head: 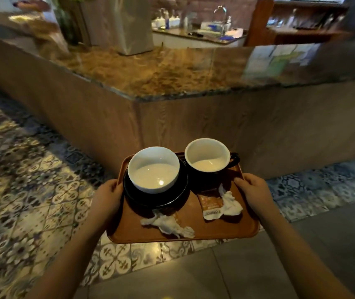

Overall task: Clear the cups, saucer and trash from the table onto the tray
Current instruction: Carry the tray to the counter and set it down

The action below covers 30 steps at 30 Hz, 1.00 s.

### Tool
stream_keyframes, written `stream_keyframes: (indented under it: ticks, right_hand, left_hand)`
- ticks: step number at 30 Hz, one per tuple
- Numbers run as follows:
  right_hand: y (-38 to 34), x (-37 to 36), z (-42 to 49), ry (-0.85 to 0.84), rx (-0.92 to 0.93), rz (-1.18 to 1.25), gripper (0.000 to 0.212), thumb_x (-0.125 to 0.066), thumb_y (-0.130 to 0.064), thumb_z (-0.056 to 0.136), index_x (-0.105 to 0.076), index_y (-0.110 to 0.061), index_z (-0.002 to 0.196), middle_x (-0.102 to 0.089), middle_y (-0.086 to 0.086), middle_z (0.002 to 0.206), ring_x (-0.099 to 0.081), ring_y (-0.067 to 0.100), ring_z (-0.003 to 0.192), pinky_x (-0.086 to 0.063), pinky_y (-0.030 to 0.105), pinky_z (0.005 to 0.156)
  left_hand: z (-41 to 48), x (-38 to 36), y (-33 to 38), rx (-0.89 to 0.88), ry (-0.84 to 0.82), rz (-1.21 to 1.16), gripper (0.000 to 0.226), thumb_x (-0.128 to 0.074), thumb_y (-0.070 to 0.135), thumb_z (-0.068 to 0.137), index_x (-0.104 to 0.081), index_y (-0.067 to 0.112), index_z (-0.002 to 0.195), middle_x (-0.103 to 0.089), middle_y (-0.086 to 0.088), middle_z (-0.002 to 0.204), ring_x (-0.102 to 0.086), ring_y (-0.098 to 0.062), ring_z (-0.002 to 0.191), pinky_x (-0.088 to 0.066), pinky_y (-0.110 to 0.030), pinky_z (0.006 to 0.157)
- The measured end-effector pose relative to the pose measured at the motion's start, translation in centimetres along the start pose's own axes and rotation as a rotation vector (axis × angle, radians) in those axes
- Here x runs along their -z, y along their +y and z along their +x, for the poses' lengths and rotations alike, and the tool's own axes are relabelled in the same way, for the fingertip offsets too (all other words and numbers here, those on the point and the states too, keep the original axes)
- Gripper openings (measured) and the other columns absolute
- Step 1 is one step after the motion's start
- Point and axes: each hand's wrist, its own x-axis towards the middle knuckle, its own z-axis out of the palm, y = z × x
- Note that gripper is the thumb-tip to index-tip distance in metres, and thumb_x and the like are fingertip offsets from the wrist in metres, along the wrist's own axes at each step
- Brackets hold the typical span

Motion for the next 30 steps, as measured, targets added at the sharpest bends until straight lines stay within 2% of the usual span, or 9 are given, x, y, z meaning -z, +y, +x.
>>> stream_keyframes:
  ticks: [2,4,8,11,15,21,23,27,30]
  right_hand:
    - [-0.5,0.4,2.8,0.029,-0.009,0.004,0.024,-0.052,-0.011,0.091,-0.059,0.007,0.075,-0.057,0.014,0.063,-0.055,0.01,0.053,-0.04,0.016,0.046]
    - [-0.9,1.0,5.4,0.062,-0.018,0.025,0.03,-0.052,-0.011,0.091,-0.055,0.016,0.079,-0.056,0.029,0.068,-0.052,0.024,0.06,-0.04,0.027,0.052]
    - [-1.8,2.3,10.6,0.099,-0.002,0.051,0.036,-0.054,-0.014,0.09,-0.053,0.021,0.087,-0.057,0.043,0.084,-0.052,0.03,0.067,-0.039,0.037,0.062]
    - [-2.2,3.4,14.5,0.115,-0.001,0.045,0.034,-0.053,-0.014,0.091,-0.056,0.02,0.088,-0.058,0.042,0.085,-0.053,0.032,0.069,-0.041,0.038,0.064]
    - [-2.6,5.2,20.5,0.08,0.003,0.041,0.036,-0.052,-0.014,0.091,-0.053,0.021,0.083,-0.054,0.032,0.072,-0.049,0.028,0.066,-0.036,0.03,0.056]
    - [-4.9,9.1,30.0,0.059,0.059,0.042,0.035,-0.052,-0.016,0.091,-0.056,0.018,0.085,-0.058,0.042,0.086,-0.053,0.03,0.068,-0.041,0.037,0.065]
    - [-5.8,10.2,33.1,0.056,0.083,0.031,0.034,-0.051,-0.016,0.091,-0.057,0.018,0.087,-0.06,0.041,0.089,-0.055,0.031,0.069,-0.042,0.037,0.065]
    - [-7.4,11.6,38.8,0.037,0.109,0.019,0.031,-0.05,-0.015,0.092,-0.062,0.013,0.09,-0.064,0.035,0.089,-0.058,0.027,0.065,-0.047,0.023,0.054]
    - [-8.2,11.8,42.4,0.012,0.078,0.044,0.029,-0.049,-0.017,0.093,-0.065,0.007,0.093,-0.068,0.029,0.092,-0.062,0.025,0.07,-0.048,0.028,0.059]
  left_hand:
    - [3.2,-0.9,1.9,-0.044,-0.015,-0.002,0.029,-0.042,0.024,0.094,-0.06,0.004,0.083,-0.063,-0.022,0.085,-0.059,-0.035,0.082,-0.044,-0.042,0.068]
    - [6.2,-1.9,3.6,-0.074,-0.032,0.0,0.035,-0.043,0.022,0.094,-0.062,-0.006,0.086,-0.063,-0.027,0.084,-0.056,-0.032,0.074,-0.039,-0.037,0.062]
    - [11.5,-3.9,7.2,-0.106,-0.059,0.003,0.03,-0.044,0.022,0.093,-0.06,0.002,0.076,-0.057,-0.009,0.066,-0.051,-0.023,0.065,-0.034,-0.028,0.051]
    - [14.6,-5.5,9.8,-0.105,-0.061,-0.033,0.022,-0.046,0.025,0.092,-0.059,0.011,0.082,-0.055,-0.001,0.067,-0.053,-0.022,0.07,-0.038,-0.029,0.054]
    - [18.9,-8.0,13.7,-0.118,-0.055,-0.051,0.024,-0.047,0.024,0.092,-0.064,0.008,0.083,-0.062,-0.009,0.073,-0.059,-0.03,0.077,-0.047,-0.042,0.07]
    - [25.4,-11.2,20.0,-0.132,0.002,-0.023,0.034,-0.046,0.026,0.093,-0.065,0.001,0.08,-0.064,-0.019,0.076,-0.057,-0.03,0.071,-0.037,-0.033,0.056]
    - [27.4,-12.1,22.2,-0.149,0.021,-0.011,0.038,-0.045,0.027,0.093,-0.065,-0.004,0.083,-0.064,-0.023,0.077,-0.055,-0.027,0.066,-0.035,-0.031,0.053]
    - [31.2,-14.0,25.8,-0.146,0.055,-0.004,0.032,-0.044,0.024,0.093,-0.062,0.004,0.076,-0.057,-0.009,0.064,-0.048,-0.017,0.058,-0.034,-0.029,0.052]
    - [34.2,-14.8,27.2,-0.142,0.079,0.013,0.035,-0.045,0.023,0.093,-0.065,-0.003,0.081,-0.06,-0.016,0.069,-0.05,-0.021,0.06,-0.034,-0.031,0.054]
